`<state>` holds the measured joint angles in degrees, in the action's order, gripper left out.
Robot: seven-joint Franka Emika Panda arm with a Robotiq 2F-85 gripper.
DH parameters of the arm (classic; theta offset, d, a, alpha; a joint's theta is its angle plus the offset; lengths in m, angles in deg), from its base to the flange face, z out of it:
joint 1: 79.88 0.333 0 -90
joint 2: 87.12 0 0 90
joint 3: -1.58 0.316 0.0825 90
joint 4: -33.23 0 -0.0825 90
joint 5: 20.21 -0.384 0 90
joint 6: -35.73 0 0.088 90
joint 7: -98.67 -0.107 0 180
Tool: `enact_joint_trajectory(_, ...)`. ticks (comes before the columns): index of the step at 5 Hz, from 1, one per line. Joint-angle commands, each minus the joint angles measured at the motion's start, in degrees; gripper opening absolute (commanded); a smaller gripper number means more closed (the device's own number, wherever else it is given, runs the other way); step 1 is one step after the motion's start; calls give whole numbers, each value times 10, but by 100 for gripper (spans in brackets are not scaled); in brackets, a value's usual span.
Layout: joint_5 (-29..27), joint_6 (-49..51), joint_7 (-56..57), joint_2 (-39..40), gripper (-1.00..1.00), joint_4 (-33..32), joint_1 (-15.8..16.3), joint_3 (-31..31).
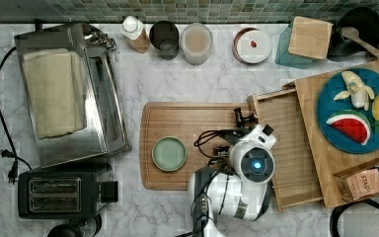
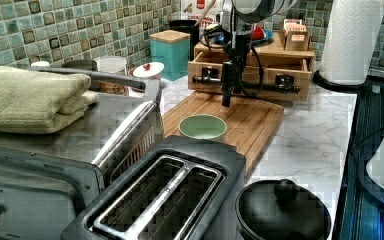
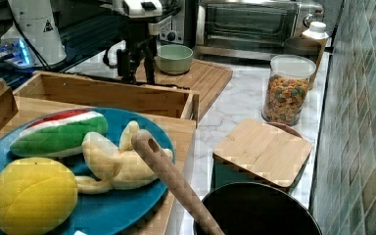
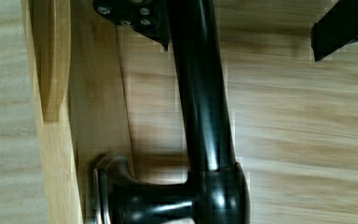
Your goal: Open the drawer.
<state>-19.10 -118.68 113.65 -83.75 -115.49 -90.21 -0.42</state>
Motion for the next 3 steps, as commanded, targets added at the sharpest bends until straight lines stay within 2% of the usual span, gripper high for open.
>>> enact_joint_trajectory(1, -80, 64, -69, -76, 100, -34, 134, 145)
enact_joint_trajectory(2, -77, 64, -71, -76, 100, -34, 156, 122)
enact_joint_trajectory(3, -78, 64, -69, -76, 100, -34, 144, 135)
